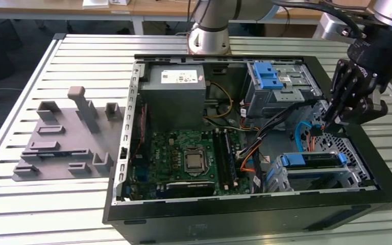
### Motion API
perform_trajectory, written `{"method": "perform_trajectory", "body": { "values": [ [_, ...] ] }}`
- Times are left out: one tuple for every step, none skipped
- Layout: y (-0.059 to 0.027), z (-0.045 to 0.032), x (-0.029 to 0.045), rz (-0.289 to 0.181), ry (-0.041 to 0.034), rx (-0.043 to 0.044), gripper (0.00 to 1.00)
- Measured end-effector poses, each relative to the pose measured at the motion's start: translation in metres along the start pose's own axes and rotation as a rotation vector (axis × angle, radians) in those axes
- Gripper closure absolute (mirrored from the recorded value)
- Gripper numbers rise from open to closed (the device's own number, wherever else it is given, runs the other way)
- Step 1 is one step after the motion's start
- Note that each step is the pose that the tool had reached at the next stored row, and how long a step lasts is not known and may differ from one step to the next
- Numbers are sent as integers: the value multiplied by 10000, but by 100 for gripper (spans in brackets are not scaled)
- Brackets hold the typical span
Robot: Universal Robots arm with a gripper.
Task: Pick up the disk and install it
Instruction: 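Insert the first disk wire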
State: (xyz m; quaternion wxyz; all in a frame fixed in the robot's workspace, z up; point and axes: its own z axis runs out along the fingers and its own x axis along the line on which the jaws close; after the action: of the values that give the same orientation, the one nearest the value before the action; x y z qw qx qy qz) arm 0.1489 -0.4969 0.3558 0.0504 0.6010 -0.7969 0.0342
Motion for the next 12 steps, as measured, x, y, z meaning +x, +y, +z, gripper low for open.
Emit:
{"method": "perform_trajectory", "body": {
  "values": [
    [-1, 6, -1, 10, 32, 8, 69],
    [-1, 12, -3, 19, 64, 16, 69],
    [-2, 17, -4, 29, 95, 24, 69],
    [-2, 21, -5, 37, 120, 30, 69],
    [-3, 23, -6, 42, 138, 35, 69],
    [-3, 25, -6, 45, 142, 35, 70],
    [-3, 24, -5, 45, 144, 36, 77],
    [-3, 25, -6, 45, 143, 36, 77],
    [-3, 25, -6, 45, 143, 35, 83],
    [-2, 26, -6, 40, 142, 36, 84],
    [2, 27, -5, 4, 138, 41, 84],
    [5, 28, -3, -49, 131, 47, 84]
  ]
}}
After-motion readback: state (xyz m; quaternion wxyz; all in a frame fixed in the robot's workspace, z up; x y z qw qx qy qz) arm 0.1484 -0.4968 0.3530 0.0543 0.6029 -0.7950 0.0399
